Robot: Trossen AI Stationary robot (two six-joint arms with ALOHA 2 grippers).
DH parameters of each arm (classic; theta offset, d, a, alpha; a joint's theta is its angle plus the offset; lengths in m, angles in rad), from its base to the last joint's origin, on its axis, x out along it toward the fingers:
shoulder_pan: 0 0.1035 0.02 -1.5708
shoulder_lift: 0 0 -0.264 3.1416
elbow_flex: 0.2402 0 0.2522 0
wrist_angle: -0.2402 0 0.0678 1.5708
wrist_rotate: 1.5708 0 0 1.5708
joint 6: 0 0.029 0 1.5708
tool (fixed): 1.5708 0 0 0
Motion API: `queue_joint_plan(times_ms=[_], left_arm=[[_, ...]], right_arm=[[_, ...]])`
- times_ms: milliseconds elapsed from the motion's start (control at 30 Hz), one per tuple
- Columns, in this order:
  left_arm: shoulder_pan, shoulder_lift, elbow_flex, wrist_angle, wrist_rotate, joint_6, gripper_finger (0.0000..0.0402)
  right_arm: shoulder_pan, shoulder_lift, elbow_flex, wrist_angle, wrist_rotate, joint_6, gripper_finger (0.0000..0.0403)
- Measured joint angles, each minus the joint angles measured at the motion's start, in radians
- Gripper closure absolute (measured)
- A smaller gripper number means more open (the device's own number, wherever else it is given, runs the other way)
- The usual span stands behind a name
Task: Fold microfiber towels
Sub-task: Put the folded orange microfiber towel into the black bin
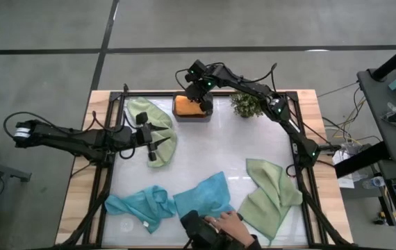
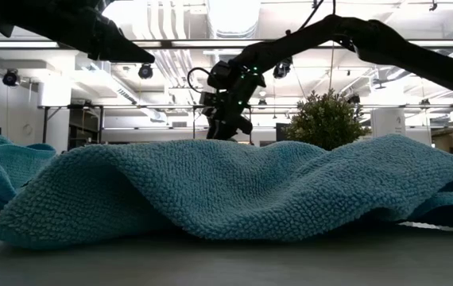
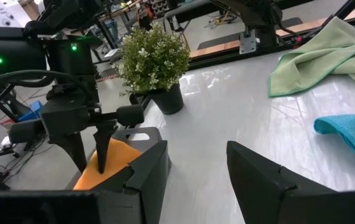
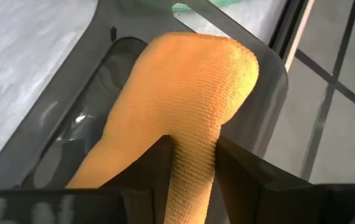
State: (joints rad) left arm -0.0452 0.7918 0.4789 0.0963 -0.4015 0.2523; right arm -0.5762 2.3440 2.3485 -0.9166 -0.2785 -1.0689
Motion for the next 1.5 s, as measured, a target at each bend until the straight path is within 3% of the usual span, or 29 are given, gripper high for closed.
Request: queue_joint_plan(times_ms=[267, 567, 867, 1133, 1300, 1500], left_arm=[[0.000, 0.000, 0.000, 0.000, 0.000, 0.000, 0.0251], [0.000, 0.002, 0.000, 0.000, 0.000, -0.005, 0.0251], [0.015, 0.064, 0.027, 0.065, -0.001, 0.046, 0.0253], [0.104, 0.204, 0.134, 0.076, 0.000, 0.076, 0.0321], [0.170, 0.288, 0.195, 0.019, 0.003, 0.077, 0.0388], [0.272, 0.381, 0.283, -0.067, 0.081, 0.105, 0.0395]], right_arm=[[0.001, -0.001, 0.008, 0.016, 0.150, 0.114, 0.0291], [0.002, -0.045, 0.008, 0.015, 0.149, 0.121, 0.0310], [0.039, -0.193, 0.006, -0.135, 0.035, 0.267, 0.0389], [0.179, -0.269, -0.018, -0.292, 0.043, 0.297, 0.0392], [0.248, -0.365, -0.121, -0.305, 0.046, 0.337, 0.0392], [0.305, -0.559, -0.415, -0.113, 0.115, 0.458, 0.0392]])
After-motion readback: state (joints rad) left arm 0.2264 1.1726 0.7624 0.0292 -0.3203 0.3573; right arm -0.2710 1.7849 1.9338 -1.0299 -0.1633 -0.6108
